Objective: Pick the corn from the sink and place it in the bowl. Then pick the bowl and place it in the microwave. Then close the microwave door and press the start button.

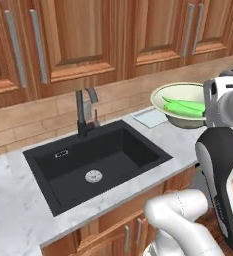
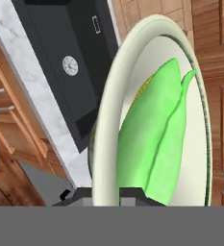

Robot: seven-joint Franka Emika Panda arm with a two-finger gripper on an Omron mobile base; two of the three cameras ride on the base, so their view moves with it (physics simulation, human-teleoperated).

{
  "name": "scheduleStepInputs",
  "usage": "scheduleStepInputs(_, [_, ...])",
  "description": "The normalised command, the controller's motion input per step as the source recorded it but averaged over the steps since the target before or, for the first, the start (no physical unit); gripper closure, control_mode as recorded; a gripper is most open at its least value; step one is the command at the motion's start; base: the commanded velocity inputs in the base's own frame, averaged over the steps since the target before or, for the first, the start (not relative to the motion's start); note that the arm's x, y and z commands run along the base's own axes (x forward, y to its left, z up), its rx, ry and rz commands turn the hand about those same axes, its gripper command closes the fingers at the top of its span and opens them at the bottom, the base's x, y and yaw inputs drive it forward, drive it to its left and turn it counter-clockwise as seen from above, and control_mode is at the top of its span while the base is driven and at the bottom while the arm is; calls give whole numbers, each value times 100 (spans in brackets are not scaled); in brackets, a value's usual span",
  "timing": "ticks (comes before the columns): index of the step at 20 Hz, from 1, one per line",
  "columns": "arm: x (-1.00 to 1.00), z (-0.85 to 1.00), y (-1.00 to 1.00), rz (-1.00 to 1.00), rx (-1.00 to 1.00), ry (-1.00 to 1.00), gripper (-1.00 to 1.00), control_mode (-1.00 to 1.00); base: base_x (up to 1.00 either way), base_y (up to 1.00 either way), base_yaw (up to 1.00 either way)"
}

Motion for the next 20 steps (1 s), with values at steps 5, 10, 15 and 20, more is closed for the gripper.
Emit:
scheduleStepInputs(5, [0, 0, 0, 0, 0, 0, 100, 100, 1, -4, -69])
scheduleStepInputs(10, [0, 0, 0, 0, 0, 0, 100, 100, 12, 0, -67])
scheduleStepInputs(15, [0, 0, 0, 0, 0, 0, 100, 100, 20, 0, -63])
scheduleStepInputs(20, [0, 0, 0, 0, 0, 0, 100, 100, 25, 0, -54])
